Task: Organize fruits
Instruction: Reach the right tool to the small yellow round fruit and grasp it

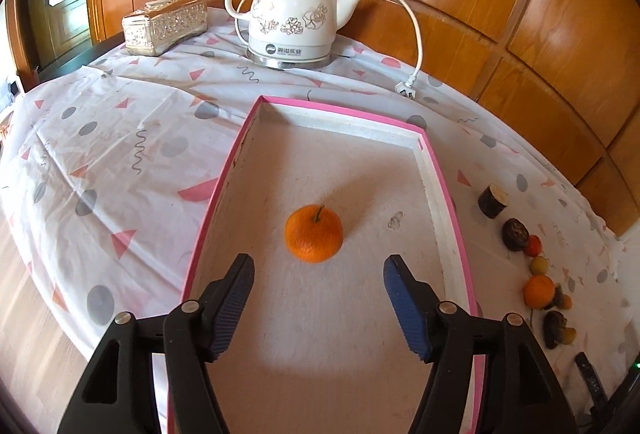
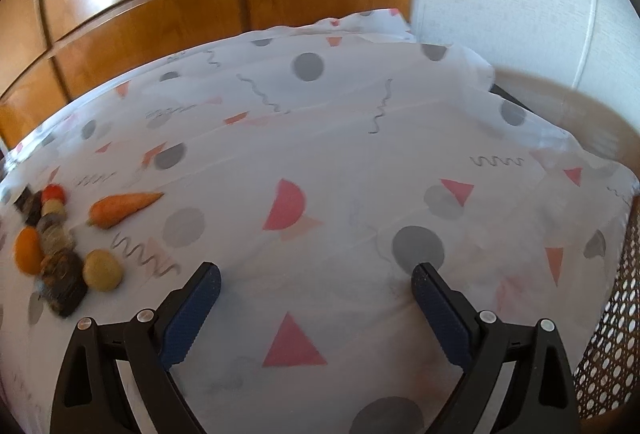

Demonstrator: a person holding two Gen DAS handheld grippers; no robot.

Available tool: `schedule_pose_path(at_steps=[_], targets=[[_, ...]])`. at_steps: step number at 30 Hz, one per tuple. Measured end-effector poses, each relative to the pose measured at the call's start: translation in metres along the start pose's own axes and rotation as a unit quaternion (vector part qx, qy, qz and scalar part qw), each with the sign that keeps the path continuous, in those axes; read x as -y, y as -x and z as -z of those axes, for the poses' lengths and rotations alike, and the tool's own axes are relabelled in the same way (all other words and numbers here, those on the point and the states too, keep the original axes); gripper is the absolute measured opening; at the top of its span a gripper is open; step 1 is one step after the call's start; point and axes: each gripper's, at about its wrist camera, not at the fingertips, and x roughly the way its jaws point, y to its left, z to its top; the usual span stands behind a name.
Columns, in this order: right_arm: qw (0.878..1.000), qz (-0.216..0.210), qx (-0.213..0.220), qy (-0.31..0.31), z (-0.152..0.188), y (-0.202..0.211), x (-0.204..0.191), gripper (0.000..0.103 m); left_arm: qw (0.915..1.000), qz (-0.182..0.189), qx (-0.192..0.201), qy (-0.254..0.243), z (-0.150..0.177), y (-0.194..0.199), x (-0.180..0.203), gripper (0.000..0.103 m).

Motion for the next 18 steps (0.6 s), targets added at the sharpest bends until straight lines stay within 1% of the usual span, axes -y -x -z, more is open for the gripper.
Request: schedule_pose_path(at_steps=[3, 5, 6, 8, 9, 11, 12, 14, 18], targets=[[0.999, -0.032, 0.0, 0.022, 0.003, 0.008, -0.006, 0.089, 1.0, 0.004, 0.0, -0.001, 0.005, 0.006, -0.001, 0.069], [0.997, -0.063, -0.004, 0.033, 0.002, 0.012, -0.012, 0.079, 1.0, 0.008, -0.002, -0.001, 0.009, 0.008, -0.001, 0.069], [0.996, -0.079, -0.007, 0.04, 0.002, 0.014, -0.016, 0.075, 1.0, 0.009, -0.003, -0.001, 0.01, 0.009, -0.001, 0.069], [0.991, -0.114, -0.012, 0.065, 0.002, 0.019, -0.03, 0.062, 0.9999, 0.012, -0.004, -0.002, 0.013, 0.011, -0.001, 0.069], [0.988, -0.13, -0.012, 0.079, 0.002, 0.022, -0.037, 0.059, 0.9999, 0.013, -0.005, -0.002, 0.014, 0.012, -0.001, 0.069], [0.984, -0.15, -0.012, 0.095, 0.002, 0.026, -0.048, 0.051, 0.9999, 0.015, -0.004, -0.002, 0.015, 0.014, -0.001, 0.069], [0.982, -0.157, -0.012, 0.103, 0.002, 0.026, -0.054, 0.048, 0.9999, 0.015, -0.004, -0.002, 0.016, 0.015, -0.001, 0.069], [0.979, -0.165, -0.012, 0.12, 0.0, 0.026, -0.063, 0.038, 0.9998, 0.018, -0.004, 0.001, 0.017, 0.017, -0.002, 0.069], [0.972, -0.179, -0.021, 0.148, -0.004, 0.02, -0.077, 0.037, 0.9998, 0.019, -0.003, 0.006, 0.017, 0.02, -0.005, 0.069]])
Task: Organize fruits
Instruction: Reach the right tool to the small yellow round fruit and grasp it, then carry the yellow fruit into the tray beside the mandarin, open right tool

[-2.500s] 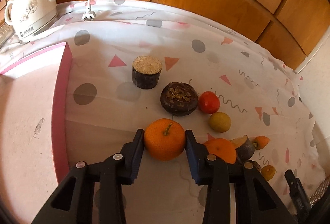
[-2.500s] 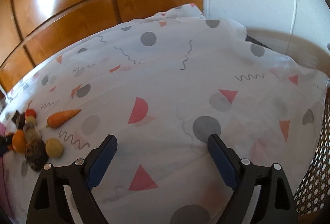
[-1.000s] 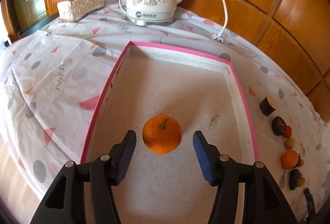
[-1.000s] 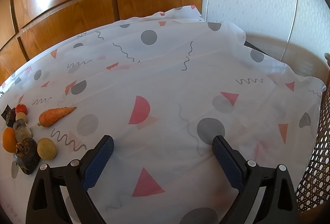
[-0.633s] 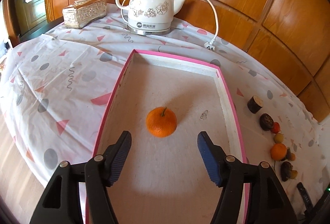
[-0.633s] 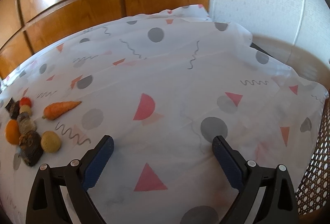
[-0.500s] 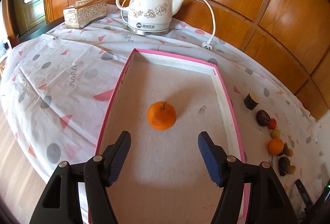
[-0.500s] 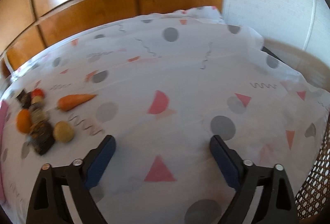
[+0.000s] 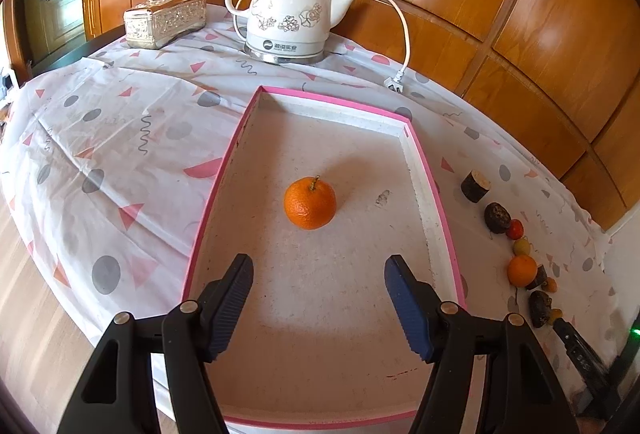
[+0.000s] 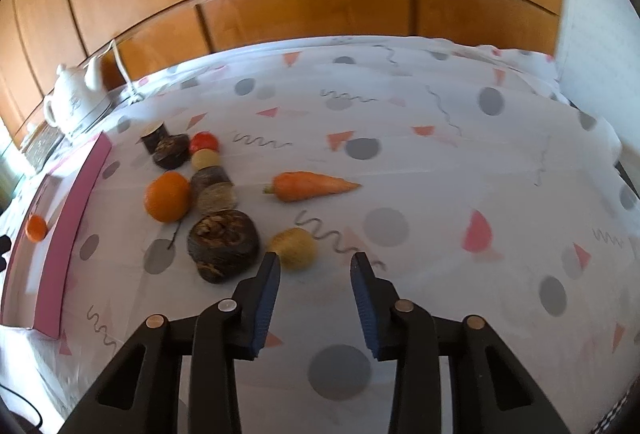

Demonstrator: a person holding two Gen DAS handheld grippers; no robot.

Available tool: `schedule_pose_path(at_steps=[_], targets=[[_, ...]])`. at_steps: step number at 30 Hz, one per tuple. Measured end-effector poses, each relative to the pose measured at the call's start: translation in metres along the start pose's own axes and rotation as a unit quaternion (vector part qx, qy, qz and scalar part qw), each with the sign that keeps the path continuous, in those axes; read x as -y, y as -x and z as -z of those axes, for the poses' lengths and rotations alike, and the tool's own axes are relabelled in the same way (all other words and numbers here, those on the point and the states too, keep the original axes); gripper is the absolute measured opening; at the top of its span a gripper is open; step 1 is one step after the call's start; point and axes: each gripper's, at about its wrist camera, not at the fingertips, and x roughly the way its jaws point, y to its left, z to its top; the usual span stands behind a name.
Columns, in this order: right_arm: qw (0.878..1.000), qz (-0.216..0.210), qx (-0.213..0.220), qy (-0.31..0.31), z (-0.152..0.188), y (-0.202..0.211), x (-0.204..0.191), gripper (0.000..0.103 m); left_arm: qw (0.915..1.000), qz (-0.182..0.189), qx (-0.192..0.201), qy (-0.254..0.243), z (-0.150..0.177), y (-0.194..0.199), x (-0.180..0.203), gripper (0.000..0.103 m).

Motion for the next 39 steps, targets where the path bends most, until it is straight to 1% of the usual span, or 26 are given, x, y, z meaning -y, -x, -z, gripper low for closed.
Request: schedule_pose_path(at_steps=[3, 4, 5, 6, 11, 15, 17, 20, 24, 26, 28, 29, 32, 34, 37, 39], targets=[[1.0, -0.01, -0.007, 0.017, -0.004, -0.006, -0.007, 0.037, 1.0, -0.003, 0.003, 0.003, 0.001, 0.003, -0.003, 0.07], [1.0, -0.013, -0.009, 0.024, -0.004, -0.006, -0.009, 0.035, 1.0, -0.006, 0.003, 0.004, 0.001, 0.003, -0.004, 0.071], [0.999, -0.012, -0.011, 0.033, -0.004, -0.007, -0.011, 0.03, 1.0, -0.007, 0.004, 0.005, 0.001, 0.004, -0.005, 0.071], [0.999, -0.008, -0.015, 0.041, -0.005, -0.011, -0.013, 0.027, 0.9999, -0.008, 0.004, 0.006, 0.001, 0.004, -0.006, 0.071], [0.998, -0.005, -0.018, 0.058, -0.006, -0.014, -0.015, 0.027, 0.9996, -0.019, 0.011, 0.015, 0.0, 0.008, -0.011, 0.073], [0.998, -0.01, -0.015, 0.055, -0.004, -0.014, -0.014, 0.027, 0.999, -0.03, 0.023, 0.026, 0.0, 0.014, -0.017, 0.073], [0.998, -0.012, -0.022, 0.052, -0.003, -0.017, -0.014, 0.026, 0.9984, -0.036, 0.03, 0.033, 0.0, 0.018, -0.02, 0.073], [0.998, -0.007, -0.016, 0.057, -0.001, -0.016, -0.015, 0.026, 0.9971, -0.048, 0.038, 0.046, 0.0, 0.023, -0.028, 0.076], [0.998, -0.006, -0.017, 0.056, -0.002, -0.016, -0.016, 0.026, 0.9957, -0.06, 0.038, 0.06, 0.0, 0.022, -0.036, 0.076], [0.999, -0.004, -0.015, 0.05, -0.004, -0.012, -0.014, 0.026, 0.9945, -0.071, 0.039, 0.066, 0.0, 0.022, -0.039, 0.076], [0.999, -0.003, -0.007, 0.045, -0.005, -0.005, -0.013, 0.026, 0.9934, -0.08, 0.041, 0.071, 0.0, 0.022, -0.043, 0.081], [0.999, -0.005, -0.002, 0.045, -0.007, 0.0, -0.014, 0.026, 0.9931, -0.081, 0.042, 0.073, 0.001, 0.022, -0.043, 0.081], [0.998, -0.025, 0.008, 0.06, -0.01, 0.013, -0.024, 0.026, 0.9925, -0.084, 0.04, 0.079, 0.002, 0.02, -0.047, 0.081], [0.996, -0.049, 0.011, 0.079, -0.012, 0.02, -0.038, 0.026, 0.9925, -0.083, 0.037, 0.081, 0.003, 0.018, -0.048, 0.081], [0.989, -0.101, 0.004, 0.109, -0.015, 0.024, -0.064, 0.026, 0.9925, -0.08, 0.034, 0.086, 0.004, 0.017, -0.052, 0.082], [0.98, -0.144, -0.007, 0.14, -0.015, 0.025, -0.09, 0.026, 0.9926, -0.075, 0.035, 0.089, 0.004, 0.017, -0.054, 0.083]])
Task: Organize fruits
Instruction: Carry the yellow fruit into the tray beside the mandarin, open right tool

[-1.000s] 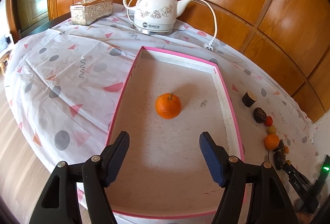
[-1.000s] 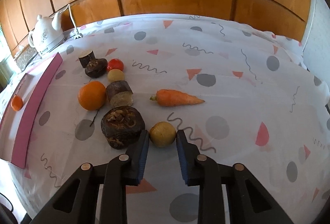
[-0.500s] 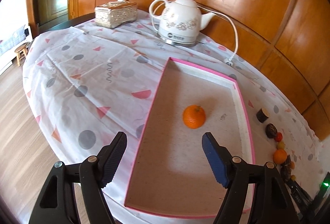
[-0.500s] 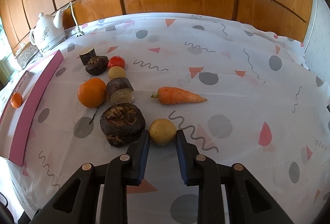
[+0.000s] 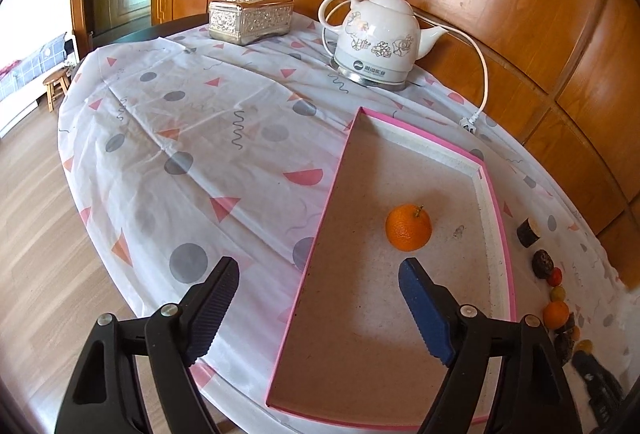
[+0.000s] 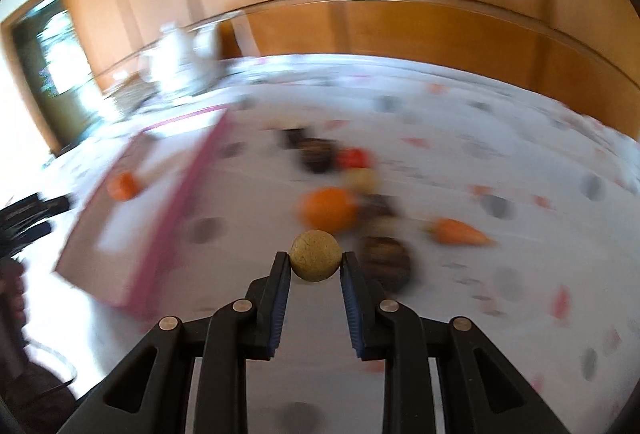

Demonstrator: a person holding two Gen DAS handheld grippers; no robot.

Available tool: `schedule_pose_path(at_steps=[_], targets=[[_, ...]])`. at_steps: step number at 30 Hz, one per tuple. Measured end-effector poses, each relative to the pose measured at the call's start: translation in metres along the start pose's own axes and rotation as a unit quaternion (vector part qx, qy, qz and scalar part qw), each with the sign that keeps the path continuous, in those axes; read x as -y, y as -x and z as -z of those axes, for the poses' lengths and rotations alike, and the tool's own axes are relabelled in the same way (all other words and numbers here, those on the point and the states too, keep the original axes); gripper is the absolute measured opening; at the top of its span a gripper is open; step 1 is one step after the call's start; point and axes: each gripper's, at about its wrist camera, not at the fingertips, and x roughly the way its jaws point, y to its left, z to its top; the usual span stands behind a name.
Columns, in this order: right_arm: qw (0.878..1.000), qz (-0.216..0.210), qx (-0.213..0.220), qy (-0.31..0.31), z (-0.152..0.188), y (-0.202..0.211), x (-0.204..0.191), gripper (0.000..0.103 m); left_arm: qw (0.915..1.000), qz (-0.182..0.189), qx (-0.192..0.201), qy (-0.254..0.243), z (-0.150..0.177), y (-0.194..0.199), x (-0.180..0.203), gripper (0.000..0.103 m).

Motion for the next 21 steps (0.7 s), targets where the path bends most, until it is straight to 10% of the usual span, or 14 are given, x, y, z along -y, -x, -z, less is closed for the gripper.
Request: schedule_pose_path(at_steps=[9, 21], targets=[[0.987, -0.1, -0.046, 0.116, -0.021, -0.042, -0.105, 0.026, 0.9997, 0.004, 0.001, 0.023, -0.005, -0.001, -0.018, 0.083], [0.972, -0.093, -0.086, 0.196, -0.037, -0.098, -0.182, 0.026, 0.9992, -0.01, 0.003, 0.038, -0.01, -0.004, -0.043, 0.083]])
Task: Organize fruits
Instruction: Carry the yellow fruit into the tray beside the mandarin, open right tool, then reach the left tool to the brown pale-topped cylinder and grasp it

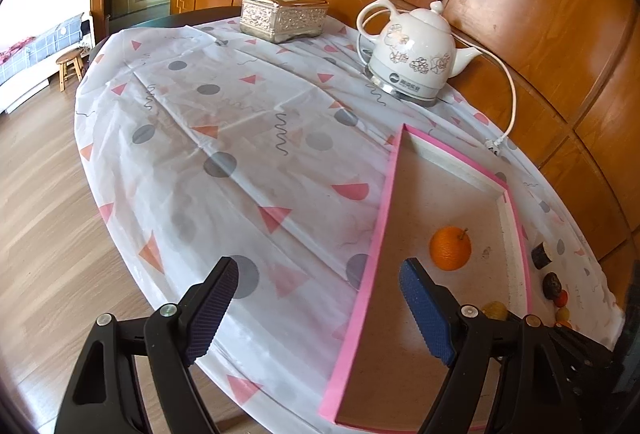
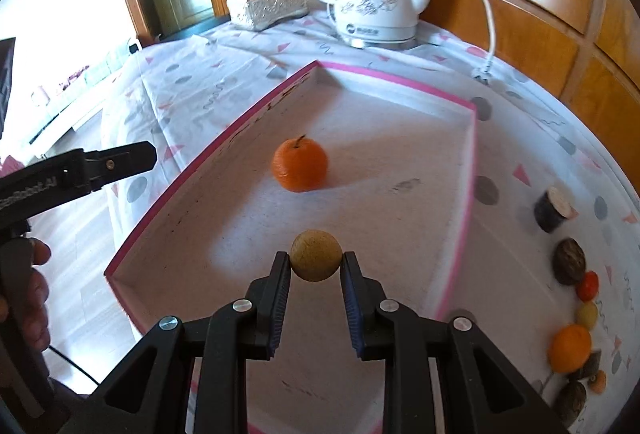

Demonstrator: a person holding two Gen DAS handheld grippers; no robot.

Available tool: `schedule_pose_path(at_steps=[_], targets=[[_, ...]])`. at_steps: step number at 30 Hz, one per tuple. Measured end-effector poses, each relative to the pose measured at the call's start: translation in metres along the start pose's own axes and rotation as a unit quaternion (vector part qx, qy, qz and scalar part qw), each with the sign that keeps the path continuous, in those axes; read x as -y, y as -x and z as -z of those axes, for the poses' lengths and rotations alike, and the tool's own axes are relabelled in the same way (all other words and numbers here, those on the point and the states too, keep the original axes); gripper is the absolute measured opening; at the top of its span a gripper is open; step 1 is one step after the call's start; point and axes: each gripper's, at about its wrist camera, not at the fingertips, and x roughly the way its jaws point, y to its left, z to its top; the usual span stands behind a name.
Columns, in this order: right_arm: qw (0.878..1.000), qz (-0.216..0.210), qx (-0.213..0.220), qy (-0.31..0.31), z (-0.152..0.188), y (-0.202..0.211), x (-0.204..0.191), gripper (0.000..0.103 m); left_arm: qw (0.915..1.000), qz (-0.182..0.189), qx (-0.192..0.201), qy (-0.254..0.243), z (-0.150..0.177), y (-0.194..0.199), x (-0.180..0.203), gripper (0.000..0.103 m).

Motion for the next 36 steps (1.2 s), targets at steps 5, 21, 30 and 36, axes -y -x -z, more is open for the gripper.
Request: schedule_pose_path(at_steps=[5, 21, 30, 36], targets=[[1.0, 0.01, -0.009, 0.005, 0.0, -0.01, -0.008, 0.026, 1.0, -0.003, 0.001, -0.005, 0.001, 0.0, 0.0, 0.083], [0.993, 0.042, 0.064, -0.085, 0.017, 0.045, 0.029, 0.035, 0.9993, 0.023, -0.008, -0.028, 0.005, 0.004, 0.018, 0.083], [0.977, 0.088, 0.078, -0.176, 0.048, 0.073, 0.08, 0.035, 0.998, 0.037, -0.007, -0.051, 0.009, 0.009, 0.031, 0.083], [0.97, 0.113, 0.079, -0.202, 0.065, 0.081, 0.095, 0.035, 0.9951, 0.057, -0.002, -0.081, 0.011, 0.017, 0.048, 0.083]])
